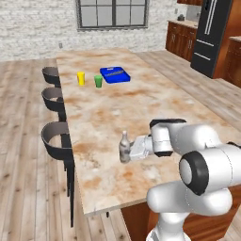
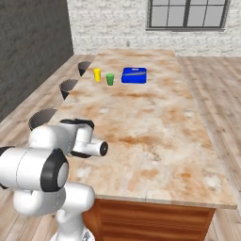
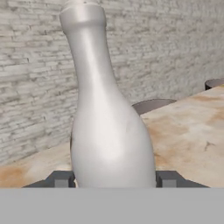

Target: Place the drinks on the dining counter in a tight cluster.

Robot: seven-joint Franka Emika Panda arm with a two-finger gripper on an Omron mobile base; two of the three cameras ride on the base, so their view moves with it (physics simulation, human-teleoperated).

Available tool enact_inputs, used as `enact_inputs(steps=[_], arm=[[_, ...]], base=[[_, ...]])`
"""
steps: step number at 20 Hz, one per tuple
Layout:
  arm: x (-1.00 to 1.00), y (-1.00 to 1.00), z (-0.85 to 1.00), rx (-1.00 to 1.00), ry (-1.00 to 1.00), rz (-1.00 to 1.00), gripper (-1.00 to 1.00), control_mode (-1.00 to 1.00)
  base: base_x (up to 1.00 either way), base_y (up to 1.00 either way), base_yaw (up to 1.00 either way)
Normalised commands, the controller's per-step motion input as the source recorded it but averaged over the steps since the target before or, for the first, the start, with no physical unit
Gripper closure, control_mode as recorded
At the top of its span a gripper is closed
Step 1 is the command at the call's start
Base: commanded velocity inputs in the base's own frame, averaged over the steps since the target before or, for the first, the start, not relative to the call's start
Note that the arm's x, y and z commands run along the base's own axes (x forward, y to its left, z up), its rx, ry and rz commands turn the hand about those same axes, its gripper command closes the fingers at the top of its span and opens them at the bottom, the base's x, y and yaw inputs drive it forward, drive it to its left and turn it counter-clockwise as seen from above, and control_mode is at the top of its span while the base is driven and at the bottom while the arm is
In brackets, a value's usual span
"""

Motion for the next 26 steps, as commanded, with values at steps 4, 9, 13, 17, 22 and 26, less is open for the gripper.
enact_inputs(steps=[4, 9, 13, 17, 22, 26], arm=[[0.03, -0.20, -0.13, 0.18, 0.04, 0.00, 1.00, -1.00], [0.01, -0.02, -0.16, 0.07, 0.00, 0.00, 1.00, -1.00], [0.00, 0.00, -0.19, -0.03, 0.00, 0.00, 1.00, -1.00], [0.00, 0.06, -0.10, -0.08, 0.00, 0.00, 1.00, -1.00], [0.00, 0.04, -0.08, -0.07, 0.00, 0.00, 1.00, -1.00], [0.00, 0.00, 0.00, 0.00, 0.00, 0.00, 1.00, -1.00]], base=[[0.00, 0.00, 0.00], [0.00, 0.00, 0.00], [0.00, 0.00, 0.00], [0.00, 0.00, 0.00], [0.00, 0.00, 0.00], [0.00, 0.00, 0.00]])
